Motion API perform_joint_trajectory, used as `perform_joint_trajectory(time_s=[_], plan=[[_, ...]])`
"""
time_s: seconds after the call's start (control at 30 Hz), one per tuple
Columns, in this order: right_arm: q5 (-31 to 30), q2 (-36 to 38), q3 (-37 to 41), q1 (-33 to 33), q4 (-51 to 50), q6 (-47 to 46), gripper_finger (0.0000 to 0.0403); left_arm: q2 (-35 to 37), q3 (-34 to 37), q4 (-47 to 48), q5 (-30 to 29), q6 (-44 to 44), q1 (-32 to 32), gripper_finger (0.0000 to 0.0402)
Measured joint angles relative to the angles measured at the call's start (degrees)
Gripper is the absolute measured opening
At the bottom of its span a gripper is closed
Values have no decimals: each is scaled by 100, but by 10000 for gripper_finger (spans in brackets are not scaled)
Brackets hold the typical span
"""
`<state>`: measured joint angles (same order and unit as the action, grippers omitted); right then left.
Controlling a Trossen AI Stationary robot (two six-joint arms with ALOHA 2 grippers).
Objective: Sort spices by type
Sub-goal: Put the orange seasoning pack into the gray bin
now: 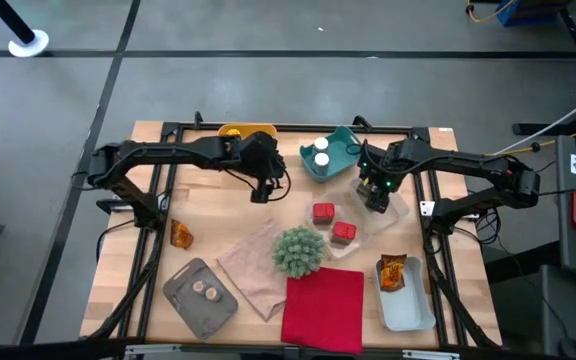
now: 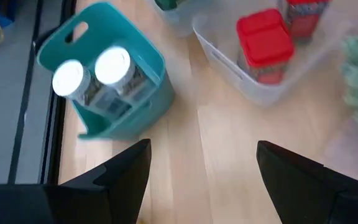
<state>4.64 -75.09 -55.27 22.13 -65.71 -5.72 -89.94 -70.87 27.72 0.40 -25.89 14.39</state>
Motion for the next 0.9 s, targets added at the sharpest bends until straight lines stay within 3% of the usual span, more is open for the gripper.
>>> perform_joint_trajectory(time_s=[0.27, 0.67, 0.9], plan=[[2, 0, 0, 0, -250, 0, 284, 684, 0, 1921, -37, 706, -89, 276], [44, 0, -2, 0, -304, 0, 285, 1011, 0, 5218, -24, 3860, -477, 276], [52, 0, -2, 0, -337, 0, 285, 1011, 0, 6259, -1, 5126, -588, 276]])
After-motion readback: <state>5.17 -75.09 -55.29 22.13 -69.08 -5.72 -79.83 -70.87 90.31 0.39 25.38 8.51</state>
